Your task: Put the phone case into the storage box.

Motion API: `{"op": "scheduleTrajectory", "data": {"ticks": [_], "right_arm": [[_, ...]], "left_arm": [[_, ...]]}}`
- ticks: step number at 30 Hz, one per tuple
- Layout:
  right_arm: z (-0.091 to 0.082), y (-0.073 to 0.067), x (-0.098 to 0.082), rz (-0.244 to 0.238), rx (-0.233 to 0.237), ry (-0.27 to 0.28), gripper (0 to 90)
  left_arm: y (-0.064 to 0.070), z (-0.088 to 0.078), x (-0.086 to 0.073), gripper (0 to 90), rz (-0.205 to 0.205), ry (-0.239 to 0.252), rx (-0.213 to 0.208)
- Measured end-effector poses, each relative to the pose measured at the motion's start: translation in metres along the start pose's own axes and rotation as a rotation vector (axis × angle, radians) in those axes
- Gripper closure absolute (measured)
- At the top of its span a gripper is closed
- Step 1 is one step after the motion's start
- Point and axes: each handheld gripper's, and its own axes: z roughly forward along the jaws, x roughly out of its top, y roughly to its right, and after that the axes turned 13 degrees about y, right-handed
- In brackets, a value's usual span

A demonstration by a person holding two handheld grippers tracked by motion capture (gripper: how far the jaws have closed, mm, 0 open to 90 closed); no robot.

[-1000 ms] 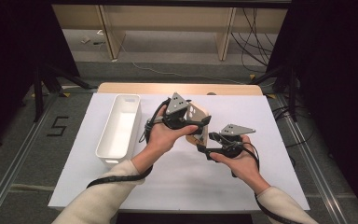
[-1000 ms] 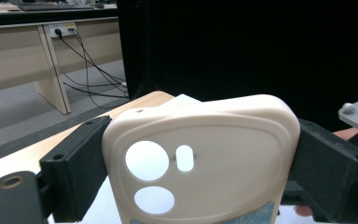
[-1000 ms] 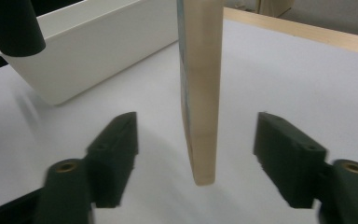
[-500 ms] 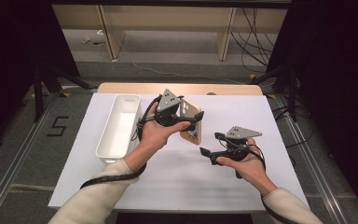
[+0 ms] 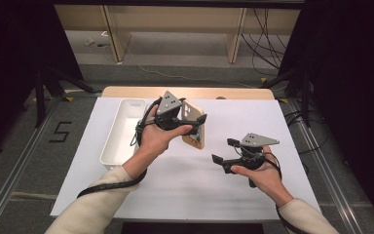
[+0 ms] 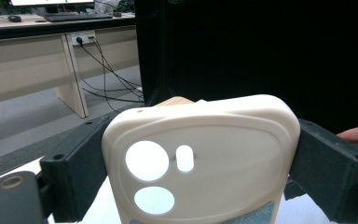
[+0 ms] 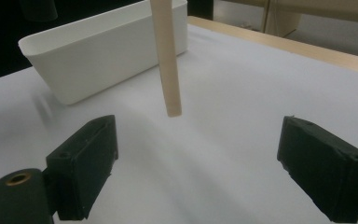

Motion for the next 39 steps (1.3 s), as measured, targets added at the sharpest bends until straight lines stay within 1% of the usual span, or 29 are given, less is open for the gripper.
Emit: {"op": "scheduleTrajectory", "data": {"ticks": [4,8,11,13,22,23,39], "right_arm": [[-0.005,0.001,0.000,-0.003,-0.002,0.022,13.2],[-0.009,0.002,0.000,-0.003,-0.003,0.032,13.2],[-0.014,0.004,-0.001,-0.003,-0.017,0.034,13.2],[-0.016,0.006,-0.001,-0.004,-0.018,0.041,13.2],[-0.023,0.009,-0.003,0.004,-0.023,0.042,13.6],[-0.024,0.009,-0.003,0.005,-0.025,0.037,13.6],[-0.034,0.010,-0.005,0.007,-0.026,0.051,14.1]], "left_arm": [[-0.004,-0.003,0.001,10.5,0.000,0.005,0.009],[-0.006,-0.004,0.001,10.5,-0.002,0.002,0.014],[-0.008,-0.005,0.001,10.5,-0.007,0.006,0.011],[-0.009,-0.007,0.001,10.6,-0.004,0.006,0.014],[-0.014,-0.010,0.001,10.6,-0.004,0.003,0.031],[-0.015,-0.010,0.001,10.5,-0.002,0.002,0.032],[-0.019,-0.014,0.005,10.6,0.012,0.005,0.037]]}}
